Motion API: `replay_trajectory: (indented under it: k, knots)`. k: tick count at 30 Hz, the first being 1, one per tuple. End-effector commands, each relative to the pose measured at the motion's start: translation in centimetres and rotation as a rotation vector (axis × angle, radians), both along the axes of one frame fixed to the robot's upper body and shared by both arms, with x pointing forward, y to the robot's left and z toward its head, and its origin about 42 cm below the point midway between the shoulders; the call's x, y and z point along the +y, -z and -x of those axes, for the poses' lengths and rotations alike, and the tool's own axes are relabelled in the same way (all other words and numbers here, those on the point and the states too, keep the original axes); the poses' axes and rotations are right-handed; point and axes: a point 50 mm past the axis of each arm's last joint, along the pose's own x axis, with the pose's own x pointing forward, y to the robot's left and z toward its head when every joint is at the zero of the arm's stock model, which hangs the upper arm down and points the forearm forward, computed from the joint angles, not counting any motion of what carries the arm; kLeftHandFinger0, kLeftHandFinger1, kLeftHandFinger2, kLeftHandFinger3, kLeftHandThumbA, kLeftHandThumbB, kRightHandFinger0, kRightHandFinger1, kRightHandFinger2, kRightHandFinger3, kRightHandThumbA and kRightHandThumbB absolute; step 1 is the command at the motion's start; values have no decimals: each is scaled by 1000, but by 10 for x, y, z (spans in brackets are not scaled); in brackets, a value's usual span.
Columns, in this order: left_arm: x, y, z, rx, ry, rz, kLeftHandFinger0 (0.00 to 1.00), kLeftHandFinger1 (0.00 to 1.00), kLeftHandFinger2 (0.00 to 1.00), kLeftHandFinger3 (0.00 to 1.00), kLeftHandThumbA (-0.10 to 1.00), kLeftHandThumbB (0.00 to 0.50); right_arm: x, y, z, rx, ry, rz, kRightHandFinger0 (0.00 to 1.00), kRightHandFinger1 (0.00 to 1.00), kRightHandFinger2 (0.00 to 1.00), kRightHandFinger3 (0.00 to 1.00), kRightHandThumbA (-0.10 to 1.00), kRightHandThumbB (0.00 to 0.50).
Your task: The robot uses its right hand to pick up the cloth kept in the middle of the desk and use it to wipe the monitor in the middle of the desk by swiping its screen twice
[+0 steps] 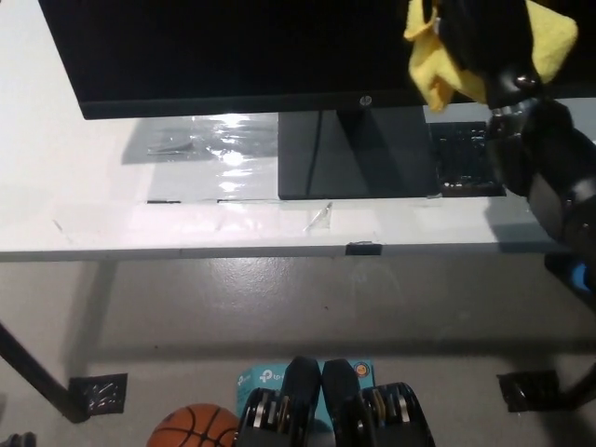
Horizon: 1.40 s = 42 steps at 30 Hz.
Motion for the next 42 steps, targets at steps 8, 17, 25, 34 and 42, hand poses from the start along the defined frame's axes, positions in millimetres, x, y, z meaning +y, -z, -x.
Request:
replay_trajectory:
  k: [8, 17, 25, 34, 42]
  knots:
    - [8, -13, 8, -27, 11, -16, 505, 544, 673, 791, 17, 186, -58, -23, 1, -55, 118, -31, 0, 0, 395, 162, -100, 56]
    - [10, -9, 4, -19, 27, -28, 515, 549, 677, 806, 46, 207, -35, -18, 0, -74, 115, -119, 0, 0, 358, 72, -100, 75]
    - [5, -17, 0, -25, 39, -25, 526, 543, 663, 805, -5, 182, 17, -27, -5, -77, 115, -254, 0, 0, 383, 213, -100, 43]
    - [1, -15, -5, -34, 62, -25, 508, 528, 658, 784, -18, 187, 91, -32, -2, -27, 74, -407, 0, 0, 241, 252, -100, 56]
    - [-2, -18, -13, -30, 87, -41, 506, 527, 658, 819, -46, 153, 175, -45, 12, 39, -60, -458, 0, 0, 190, 135, -100, 0]
